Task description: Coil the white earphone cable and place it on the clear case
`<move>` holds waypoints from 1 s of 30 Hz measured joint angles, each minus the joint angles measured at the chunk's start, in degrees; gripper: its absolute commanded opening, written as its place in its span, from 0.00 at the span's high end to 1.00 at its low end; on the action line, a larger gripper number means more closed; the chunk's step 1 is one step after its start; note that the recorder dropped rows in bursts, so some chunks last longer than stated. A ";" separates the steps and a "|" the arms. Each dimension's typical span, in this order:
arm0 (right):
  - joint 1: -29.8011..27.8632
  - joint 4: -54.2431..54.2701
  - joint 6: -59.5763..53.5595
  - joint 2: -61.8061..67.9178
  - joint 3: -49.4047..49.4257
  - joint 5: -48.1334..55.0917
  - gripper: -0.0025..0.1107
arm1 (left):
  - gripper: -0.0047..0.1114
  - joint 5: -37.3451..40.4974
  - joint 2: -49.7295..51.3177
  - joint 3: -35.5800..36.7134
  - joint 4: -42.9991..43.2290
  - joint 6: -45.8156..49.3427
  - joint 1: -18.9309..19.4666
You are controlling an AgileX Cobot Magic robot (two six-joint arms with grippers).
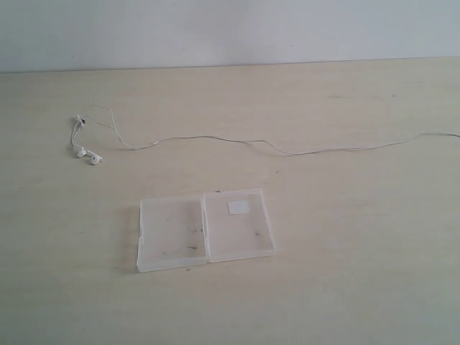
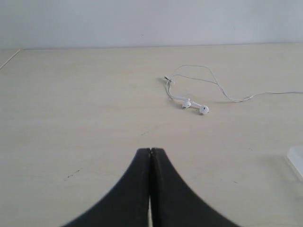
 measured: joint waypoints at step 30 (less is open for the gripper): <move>10.36 -12.74 -55.52 91.07 -77.28 98.53 0.90 | 0.96 0.00 0.00 0.00 0.00 0.00 0.00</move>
